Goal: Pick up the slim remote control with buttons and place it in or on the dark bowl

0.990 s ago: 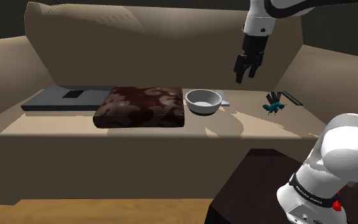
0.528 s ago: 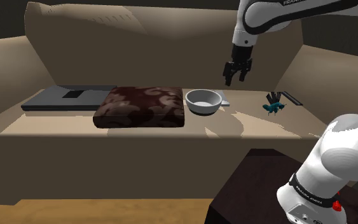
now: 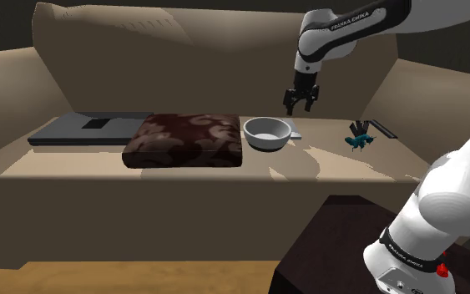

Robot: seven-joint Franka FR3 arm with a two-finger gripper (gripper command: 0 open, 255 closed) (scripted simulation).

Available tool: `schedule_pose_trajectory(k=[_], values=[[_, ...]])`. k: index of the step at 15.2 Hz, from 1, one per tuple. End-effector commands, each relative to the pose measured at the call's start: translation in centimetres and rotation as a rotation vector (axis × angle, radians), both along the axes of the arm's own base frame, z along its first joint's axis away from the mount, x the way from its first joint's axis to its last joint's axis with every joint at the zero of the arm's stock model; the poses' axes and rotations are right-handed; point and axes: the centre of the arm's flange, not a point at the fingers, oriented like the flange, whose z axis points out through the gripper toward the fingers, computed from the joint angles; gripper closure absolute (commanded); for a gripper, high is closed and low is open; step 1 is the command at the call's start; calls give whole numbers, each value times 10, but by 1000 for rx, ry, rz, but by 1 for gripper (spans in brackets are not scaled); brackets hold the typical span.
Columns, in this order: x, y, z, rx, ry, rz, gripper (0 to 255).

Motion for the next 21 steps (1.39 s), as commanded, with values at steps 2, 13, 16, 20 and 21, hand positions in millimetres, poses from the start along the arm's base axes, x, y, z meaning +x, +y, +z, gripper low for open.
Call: schedule_pose_trajectory(k=[2,13,16,20,21], values=[[18,-27,-22,-4,-1,-41,0],[83,-131,-98,-14,-2,-191,0],[97,-162,-119,-17,-2,-232,0],[114,-200,-144,-21,-3,-282,0],[114,-200,-149,-21,-3,-282,0]])
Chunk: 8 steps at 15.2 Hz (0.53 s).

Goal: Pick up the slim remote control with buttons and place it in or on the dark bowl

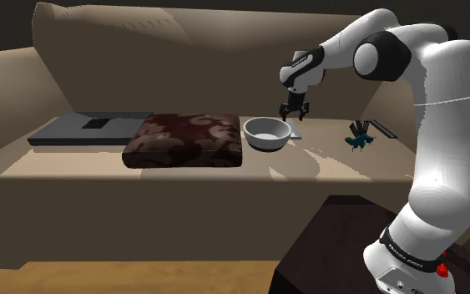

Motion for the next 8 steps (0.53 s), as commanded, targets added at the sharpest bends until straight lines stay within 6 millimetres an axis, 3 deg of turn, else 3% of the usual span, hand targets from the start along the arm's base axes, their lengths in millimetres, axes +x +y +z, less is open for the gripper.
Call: schedule_pose_trajectory(k=[1,8], values=[[3,-5,-11,0,-1,-6,0],[3,-6,-40,0,-1,-6,0]])
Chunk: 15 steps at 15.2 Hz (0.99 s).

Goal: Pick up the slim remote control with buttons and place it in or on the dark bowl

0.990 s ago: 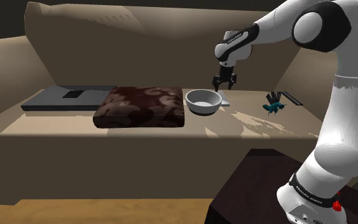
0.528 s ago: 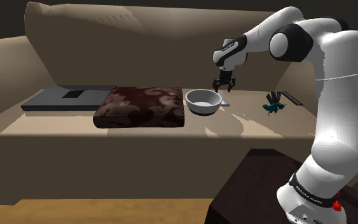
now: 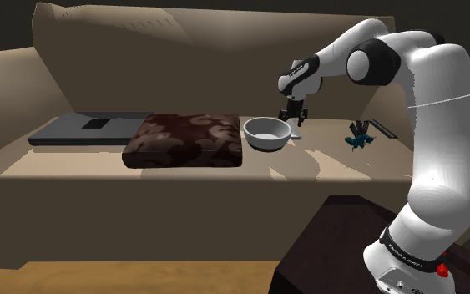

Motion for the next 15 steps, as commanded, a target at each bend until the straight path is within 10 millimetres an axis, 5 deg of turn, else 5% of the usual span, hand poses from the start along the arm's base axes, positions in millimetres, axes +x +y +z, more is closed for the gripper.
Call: schedule_pose_trajectory(k=[1,6,7,15], values=[[0,0,-2,0,0,0,0],[0,0,-2,0,0,0,0],[0,0,-2,0,0,0,255],[0,0,-2,0,0,0,255]])
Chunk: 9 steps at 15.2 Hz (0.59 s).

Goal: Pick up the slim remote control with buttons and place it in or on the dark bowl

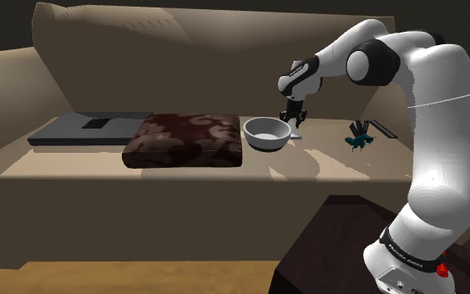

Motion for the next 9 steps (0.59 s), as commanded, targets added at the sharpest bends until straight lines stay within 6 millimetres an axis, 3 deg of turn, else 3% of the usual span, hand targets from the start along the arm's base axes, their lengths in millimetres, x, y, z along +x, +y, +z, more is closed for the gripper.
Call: schedule_pose_trajectory(k=[1,9], values=[[0,0,-1,0,1,1,255],[0,0,42,0,1,1,255]])
